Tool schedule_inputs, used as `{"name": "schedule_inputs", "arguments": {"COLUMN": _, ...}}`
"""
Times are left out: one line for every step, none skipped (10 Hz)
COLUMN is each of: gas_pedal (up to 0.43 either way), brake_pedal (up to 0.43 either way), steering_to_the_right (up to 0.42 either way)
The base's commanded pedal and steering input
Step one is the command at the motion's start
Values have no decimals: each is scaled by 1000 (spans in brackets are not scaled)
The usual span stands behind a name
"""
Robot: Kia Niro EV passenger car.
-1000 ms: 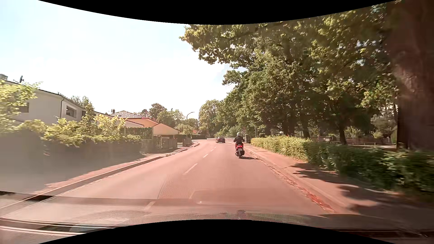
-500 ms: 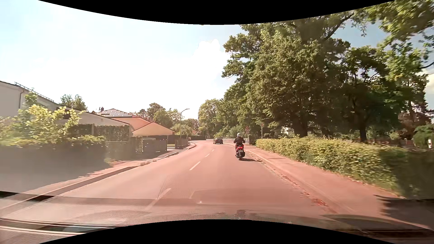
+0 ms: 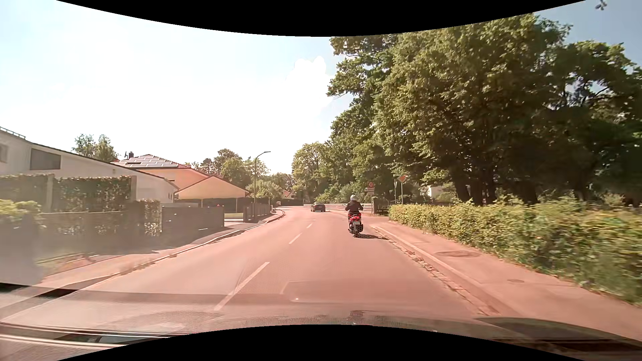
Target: Follow the waypoints while adhering to traffic rules and regulations
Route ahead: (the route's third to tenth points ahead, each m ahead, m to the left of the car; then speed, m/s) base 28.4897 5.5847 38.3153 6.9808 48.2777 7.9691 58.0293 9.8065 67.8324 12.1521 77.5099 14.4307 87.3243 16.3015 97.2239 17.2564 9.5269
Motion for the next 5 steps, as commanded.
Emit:
{"name": "schedule_inputs", "arguments": {"gas_pedal": 118, "brake_pedal": 6, "steering_to_the_right": -2}}
{"name": "schedule_inputs", "arguments": {"gas_pedal": 118, "brake_pedal": 6, "steering_to_the_right": -3}}
{"name": "schedule_inputs", "arguments": {"gas_pedal": 118, "brake_pedal": 6, "steering_to_the_right": -3}}
{"name": "schedule_inputs", "arguments": {"gas_pedal": 118, "brake_pedal": 6, "steering_to_the_right": -3}}
{"name": "schedule_inputs", "arguments": {"gas_pedal": 118, "brake_pedal": 6, "steering_to_the_right": -4}}
